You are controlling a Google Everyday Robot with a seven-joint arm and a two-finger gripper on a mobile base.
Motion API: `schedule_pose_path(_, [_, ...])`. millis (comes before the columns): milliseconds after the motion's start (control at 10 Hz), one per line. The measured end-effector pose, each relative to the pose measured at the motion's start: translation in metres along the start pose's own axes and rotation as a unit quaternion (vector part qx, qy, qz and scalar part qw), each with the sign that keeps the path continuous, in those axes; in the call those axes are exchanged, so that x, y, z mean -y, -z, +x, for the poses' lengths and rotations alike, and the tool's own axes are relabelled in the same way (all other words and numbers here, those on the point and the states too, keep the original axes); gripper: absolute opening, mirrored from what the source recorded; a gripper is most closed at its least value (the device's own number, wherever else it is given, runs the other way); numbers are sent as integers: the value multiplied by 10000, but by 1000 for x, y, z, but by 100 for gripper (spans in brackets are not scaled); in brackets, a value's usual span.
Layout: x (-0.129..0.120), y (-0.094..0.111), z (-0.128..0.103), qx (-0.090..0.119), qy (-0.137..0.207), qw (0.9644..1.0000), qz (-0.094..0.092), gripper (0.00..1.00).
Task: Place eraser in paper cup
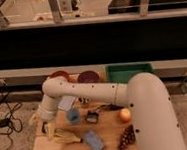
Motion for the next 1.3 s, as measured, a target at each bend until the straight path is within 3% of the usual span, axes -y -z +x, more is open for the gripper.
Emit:
schedule_pose_path(500, [28,7,24,-169,171,9996,-151,80])
schedule_pose_path(1100, [6,-1,67,27,3,9997,-225,80])
schedule_pose_path(1300, [7,-1,65,27,14,9997,-228,80])
